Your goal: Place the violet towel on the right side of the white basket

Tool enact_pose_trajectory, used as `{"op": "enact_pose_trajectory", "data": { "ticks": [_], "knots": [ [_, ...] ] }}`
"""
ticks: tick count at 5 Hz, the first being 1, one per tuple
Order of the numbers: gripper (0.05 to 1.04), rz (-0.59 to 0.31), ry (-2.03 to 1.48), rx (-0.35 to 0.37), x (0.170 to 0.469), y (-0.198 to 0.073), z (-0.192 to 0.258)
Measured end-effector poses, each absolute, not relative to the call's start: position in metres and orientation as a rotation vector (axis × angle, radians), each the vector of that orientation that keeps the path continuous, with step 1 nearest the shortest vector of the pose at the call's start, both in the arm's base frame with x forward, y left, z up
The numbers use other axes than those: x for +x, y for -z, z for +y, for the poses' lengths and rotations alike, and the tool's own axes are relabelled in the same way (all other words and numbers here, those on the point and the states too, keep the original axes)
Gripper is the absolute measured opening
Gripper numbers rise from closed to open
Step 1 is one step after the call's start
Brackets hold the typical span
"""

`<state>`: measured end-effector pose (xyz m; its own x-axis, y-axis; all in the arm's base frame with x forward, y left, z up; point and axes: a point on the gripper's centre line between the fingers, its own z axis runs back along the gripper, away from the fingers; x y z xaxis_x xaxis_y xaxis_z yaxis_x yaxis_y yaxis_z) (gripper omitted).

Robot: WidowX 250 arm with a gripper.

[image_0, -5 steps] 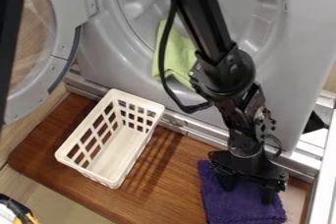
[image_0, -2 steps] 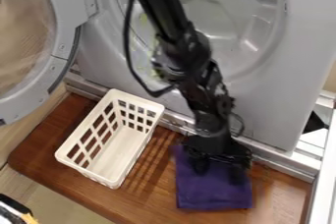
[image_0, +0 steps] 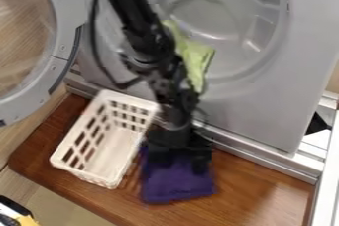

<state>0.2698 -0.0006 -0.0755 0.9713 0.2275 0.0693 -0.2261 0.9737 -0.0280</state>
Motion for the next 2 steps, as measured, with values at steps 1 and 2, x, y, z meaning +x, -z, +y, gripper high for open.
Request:
{"op": "enact_pose_trajectory", "data": {
  "ticks": [1,2],
  "knots": [
    [0.998,-0.064,-0.258,-0.013,0.2603,0.0749,0.0066],
    [0.998,-0.056,-0.279,-0.016,0.2549,0.0749,0.0105]
  ]
}}
